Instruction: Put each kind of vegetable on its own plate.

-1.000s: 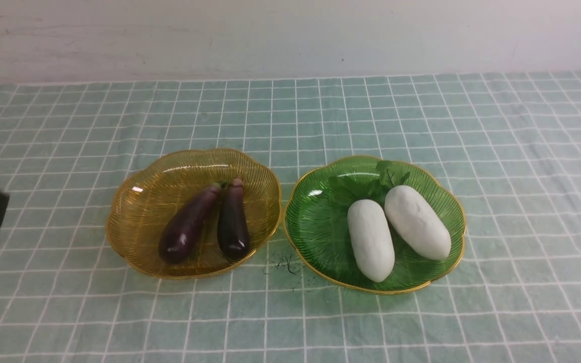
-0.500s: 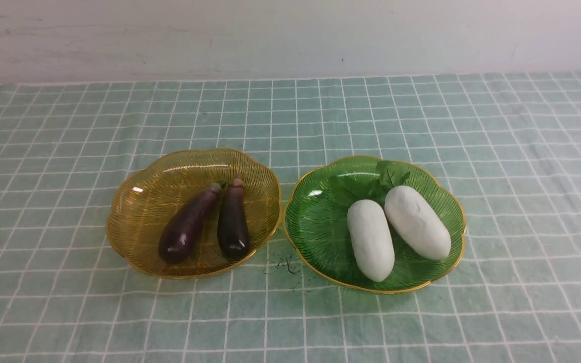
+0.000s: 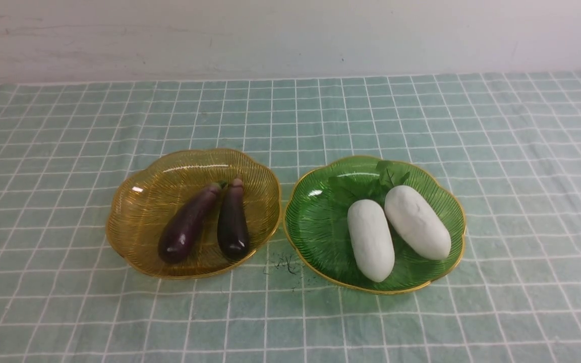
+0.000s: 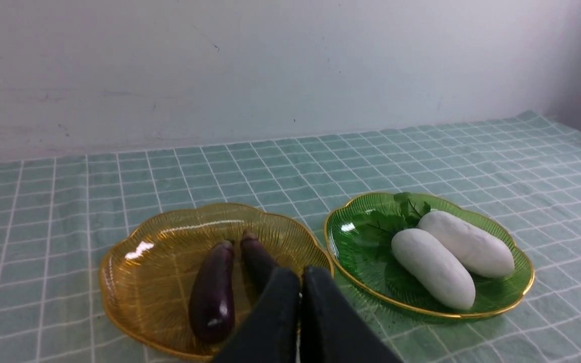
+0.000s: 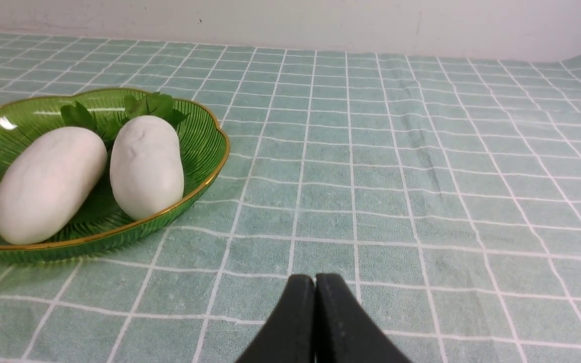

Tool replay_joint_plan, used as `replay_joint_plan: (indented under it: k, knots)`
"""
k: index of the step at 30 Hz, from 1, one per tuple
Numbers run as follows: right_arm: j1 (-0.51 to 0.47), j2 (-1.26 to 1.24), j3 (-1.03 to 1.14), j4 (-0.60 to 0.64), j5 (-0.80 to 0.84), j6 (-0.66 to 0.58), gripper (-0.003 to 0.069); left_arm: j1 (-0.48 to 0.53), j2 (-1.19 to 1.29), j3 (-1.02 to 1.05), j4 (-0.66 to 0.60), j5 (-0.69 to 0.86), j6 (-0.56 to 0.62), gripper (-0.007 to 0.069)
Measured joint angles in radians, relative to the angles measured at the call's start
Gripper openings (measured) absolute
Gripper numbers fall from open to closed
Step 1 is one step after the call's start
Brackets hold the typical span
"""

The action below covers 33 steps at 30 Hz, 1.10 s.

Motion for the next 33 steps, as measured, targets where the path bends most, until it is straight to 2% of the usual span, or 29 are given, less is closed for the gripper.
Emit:
replay_joint_plan:
  k: [5, 9, 18, 23, 33]
  knots:
    - [0.0, 0.0, 0.0, 0.0, 0.0, 0.0, -0.0015, 0.0, 0.0, 0.058, 0.042, -0.01, 0.0, -0.0008]
    - [0.0, 0.0, 0.0, 0.0, 0.0, 0.0, -0.0015, 0.01, -0.031, 0.177, 0.137, -0.062, -0.037, -0.0008]
    - [0.0, 0.0, 0.0, 0.0, 0.0, 0.0, -0.0015, 0.101, -0.111, 0.435, 0.353, -0.242, -0.253, -0.0008]
    - [0.0, 0.0, 0.0, 0.0, 0.0, 0.0, -0.0015, 0.101, -0.111, 0.52, 0.367, -0.271, -0.301, -0.0008]
    - [0.0, 0.0, 0.0, 0.0, 0.0, 0.0, -0.0015, 0.101, -0.111, 0.521, 0.367, -0.245, -0.301, -0.0008]
